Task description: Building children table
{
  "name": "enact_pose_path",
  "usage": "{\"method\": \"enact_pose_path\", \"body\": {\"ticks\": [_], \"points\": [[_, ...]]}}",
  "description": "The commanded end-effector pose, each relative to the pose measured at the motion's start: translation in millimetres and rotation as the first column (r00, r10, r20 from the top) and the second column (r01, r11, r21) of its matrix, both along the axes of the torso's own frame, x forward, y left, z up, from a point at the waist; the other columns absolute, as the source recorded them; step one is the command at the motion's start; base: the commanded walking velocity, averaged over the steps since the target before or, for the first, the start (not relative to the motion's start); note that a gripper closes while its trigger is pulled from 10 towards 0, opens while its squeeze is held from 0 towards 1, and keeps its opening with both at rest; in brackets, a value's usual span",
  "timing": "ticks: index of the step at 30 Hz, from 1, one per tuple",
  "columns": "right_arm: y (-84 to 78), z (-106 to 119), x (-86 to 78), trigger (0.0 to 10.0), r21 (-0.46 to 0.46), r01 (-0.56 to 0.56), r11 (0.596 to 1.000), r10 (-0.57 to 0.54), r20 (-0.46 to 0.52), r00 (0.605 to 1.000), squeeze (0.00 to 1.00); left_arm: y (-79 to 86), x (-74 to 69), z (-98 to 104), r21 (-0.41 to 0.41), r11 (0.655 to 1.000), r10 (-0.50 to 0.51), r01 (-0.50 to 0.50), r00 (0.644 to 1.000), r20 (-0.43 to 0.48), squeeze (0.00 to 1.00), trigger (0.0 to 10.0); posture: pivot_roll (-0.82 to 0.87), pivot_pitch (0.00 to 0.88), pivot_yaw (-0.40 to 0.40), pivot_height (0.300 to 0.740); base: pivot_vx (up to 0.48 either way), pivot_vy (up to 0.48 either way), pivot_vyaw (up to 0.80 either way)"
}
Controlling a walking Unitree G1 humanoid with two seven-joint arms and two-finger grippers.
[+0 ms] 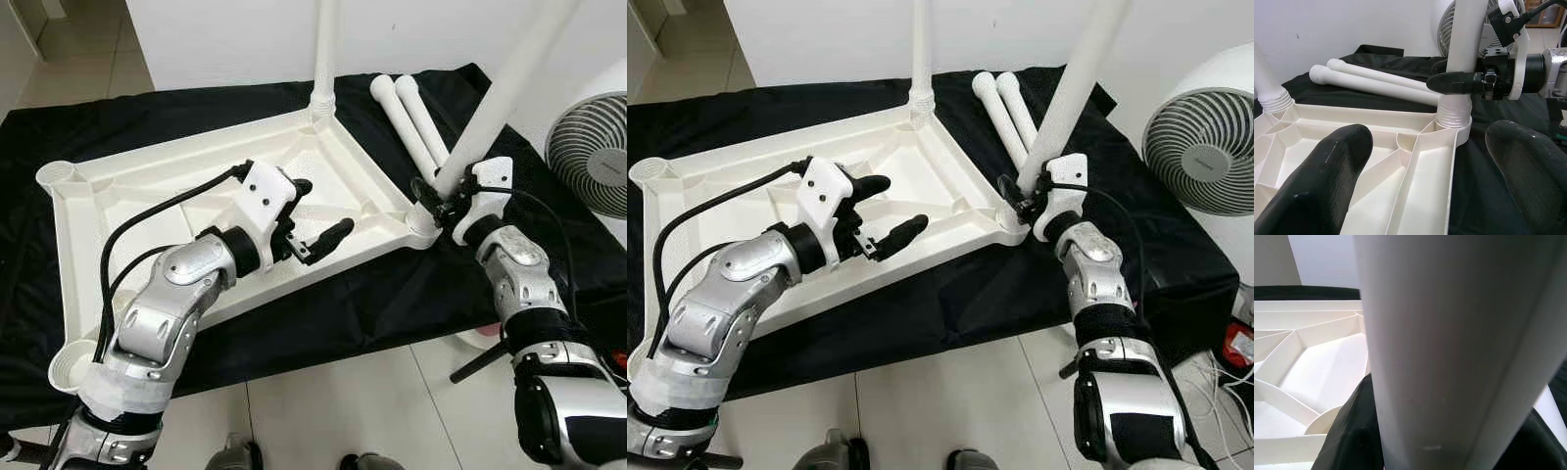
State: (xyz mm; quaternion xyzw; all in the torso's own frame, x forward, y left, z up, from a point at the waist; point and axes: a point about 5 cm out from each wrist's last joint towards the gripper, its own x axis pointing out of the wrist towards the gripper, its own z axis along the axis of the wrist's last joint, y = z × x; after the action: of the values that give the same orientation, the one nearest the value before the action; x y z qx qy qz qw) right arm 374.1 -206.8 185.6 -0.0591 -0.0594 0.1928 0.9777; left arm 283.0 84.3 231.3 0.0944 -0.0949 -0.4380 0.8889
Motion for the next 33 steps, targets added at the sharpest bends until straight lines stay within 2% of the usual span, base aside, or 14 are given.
{"method": "enact_pose_path", "body": {"ticks": [1,9,14,15,16,21,28,33], "points": [[-6.6,-55.9,-11.5,10.0,-0.004,0.036,0.999,-0.036,-0.254,0.967,0.00,1.8,-0.6,0.7,-0.006,1.000,0.016,-0.016,1.000,-0.002,0.00,10.0,-0.07,0.148,0.058,0.740,0.000,0.000,0.00],[-5.9,-56.4,-9.4,10.0,0.025,0.042,0.999,-0.034,-0.273,0.961,0.00,2.0,-1.2,0.5,-0.004,1.000,0.016,-0.016,1.000,-0.004,0.00,10.0,-0.07,0.146,0.056,0.740,0.000,0.000,0.00],[-7.5,-58.3,-7.2,10.0,0.046,0.085,0.995,-0.067,-0.305,0.950,0.00,1.9,-1.7,0.4,-0.004,1.000,0.015,-0.015,1.000,-0.004,0.00,10.0,-0.06,0.142,0.054,0.740,0.000,0.000,0.00],[-9.1,-59.2,-5.9,10.0,0.052,0.114,0.992,-0.091,-0.324,0.942,0.00,1.8,-1.9,0.4,-0.003,1.000,0.015,-0.015,1.000,-0.003,0.00,10.0,-0.06,0.140,0.054,0.740,0.000,0.000,0.00],[-10.9,-61.6,-3.7,10.0,0.106,0.169,0.980,-0.116,-0.384,0.916,0.00,1.5,-2.1,0.4,-0.002,1.000,0.014,-0.014,1.000,-0.002,0.00,10.0,-0.06,0.136,0.051,0.740,0.000,0.000,0.00],[-10.7,-59.7,-2.5,10.0,0.061,0.168,0.984,-0.135,-0.362,0.922,0.00,1.6,-2.3,0.3,-0.002,1.000,0.014,-0.014,1.000,-0.002,0.00,10.0,-0.06,0.134,0.050,0.740,0.000,0.000,0.00],[-3.7,-60.7,-3.9,10.0,0.050,0.139,0.989,-0.115,-0.329,0.937,0.00,1.7,-3.0,-0.1,-0.003,1.000,0.015,-0.015,1.000,-0.004,0.00,10.0,-0.06,0.132,0.048,0.740,0.000,0.000,0.00],[9.2,-63.7,-9.2,10.0,0.002,0.050,0.999,-0.048,-0.292,0.955,0.00,2.1,-2.9,-0.6,-0.002,1.000,0.015,-0.015,1.000,-0.007,0.00,10.0,-0.06,0.133,0.051,0.740,0.000,0.000,0.00]]}}
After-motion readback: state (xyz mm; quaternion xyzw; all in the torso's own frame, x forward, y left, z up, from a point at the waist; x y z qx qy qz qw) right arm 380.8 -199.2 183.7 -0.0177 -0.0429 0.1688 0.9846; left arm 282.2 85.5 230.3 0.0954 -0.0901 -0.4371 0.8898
